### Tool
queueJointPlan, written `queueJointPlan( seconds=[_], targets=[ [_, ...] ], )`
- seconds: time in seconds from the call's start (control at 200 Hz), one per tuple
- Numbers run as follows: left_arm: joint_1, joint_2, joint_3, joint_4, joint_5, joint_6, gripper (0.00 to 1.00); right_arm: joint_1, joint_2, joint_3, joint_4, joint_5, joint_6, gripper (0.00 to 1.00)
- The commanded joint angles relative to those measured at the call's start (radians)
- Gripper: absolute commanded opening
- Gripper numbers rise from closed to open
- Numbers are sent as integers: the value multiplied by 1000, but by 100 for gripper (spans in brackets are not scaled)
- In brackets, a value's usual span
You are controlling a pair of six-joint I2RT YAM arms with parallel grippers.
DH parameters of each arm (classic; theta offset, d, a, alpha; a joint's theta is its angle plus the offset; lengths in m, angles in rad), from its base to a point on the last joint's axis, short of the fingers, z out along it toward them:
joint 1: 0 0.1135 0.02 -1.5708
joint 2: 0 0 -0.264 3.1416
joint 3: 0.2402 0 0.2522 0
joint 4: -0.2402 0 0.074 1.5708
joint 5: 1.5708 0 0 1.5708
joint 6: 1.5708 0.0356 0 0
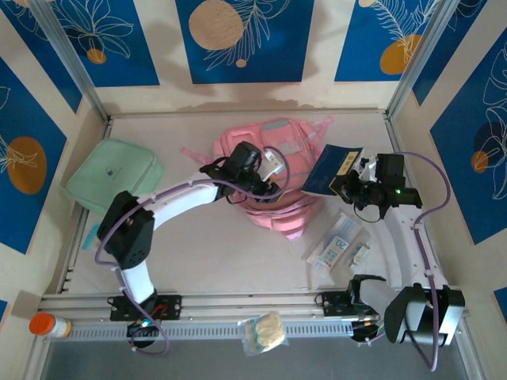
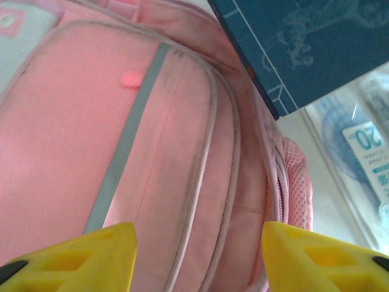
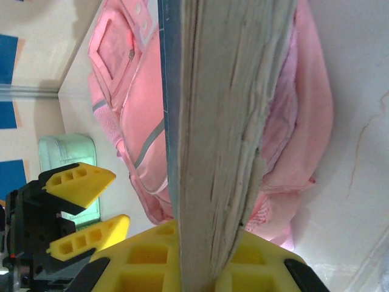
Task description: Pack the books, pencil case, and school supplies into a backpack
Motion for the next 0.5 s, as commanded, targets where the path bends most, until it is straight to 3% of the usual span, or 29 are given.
queueJointPlan(
  seconds=[0.0,0.305,0.385,0.495],
  targets=[
    [-39,85,117,-123,-58,149,57,-31,-33,-12,-5,-34,-13,0],
    [-57,278,308,-237,-153,216,60,-58,-55,-25,-7,-25,-23,0],
    [-57,297,316,-221,-190,209,56,-63,-54,-29,-5,-31,-25,0],
    [-57,293,297,-173,-249,201,42,-66,-62,-32,-1,-36,-28,0]
  ],
)
